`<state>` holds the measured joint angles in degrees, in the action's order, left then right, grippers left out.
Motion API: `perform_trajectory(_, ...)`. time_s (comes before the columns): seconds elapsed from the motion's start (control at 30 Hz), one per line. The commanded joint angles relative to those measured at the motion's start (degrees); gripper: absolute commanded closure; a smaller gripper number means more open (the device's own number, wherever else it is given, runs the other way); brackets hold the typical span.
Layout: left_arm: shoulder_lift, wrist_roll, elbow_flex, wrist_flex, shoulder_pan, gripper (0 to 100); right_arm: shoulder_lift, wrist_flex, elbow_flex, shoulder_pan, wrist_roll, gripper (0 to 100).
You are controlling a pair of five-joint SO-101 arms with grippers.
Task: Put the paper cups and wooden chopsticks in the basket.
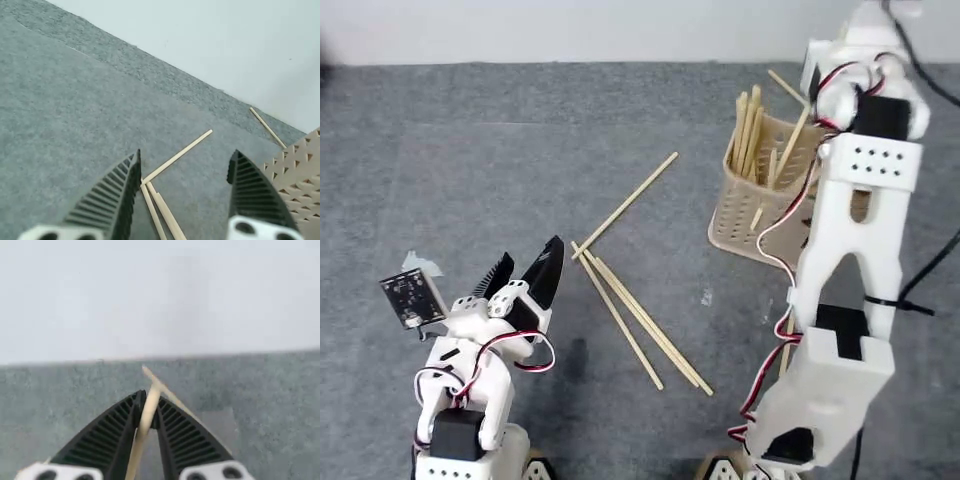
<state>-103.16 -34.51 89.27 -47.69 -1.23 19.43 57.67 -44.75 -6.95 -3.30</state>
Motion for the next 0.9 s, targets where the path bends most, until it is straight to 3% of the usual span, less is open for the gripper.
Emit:
perform_trajectory(0.0,-0.88,0.44,-0.40,1.49,0.18,73,-3.82,2.95,-5.89,-0.04,-0.62,98.9)
perform_trajectory(0.33,-0.88,0.44,-0.40,1.41,0.18,73,-0.22,4.97,-6.86,0.75,-0.79,98.0)
perform_trajectory(0.6,-0.88,0.44,0.22,1.67,0.18,73,2.15,4.18,-6.86,0.48,-0.35,79.7)
perform_trajectory(0.87,-0.88,0.44,0.22,1.67,0.18,73,1.89,4.62,-7.12,0.84,4.75,79.4)
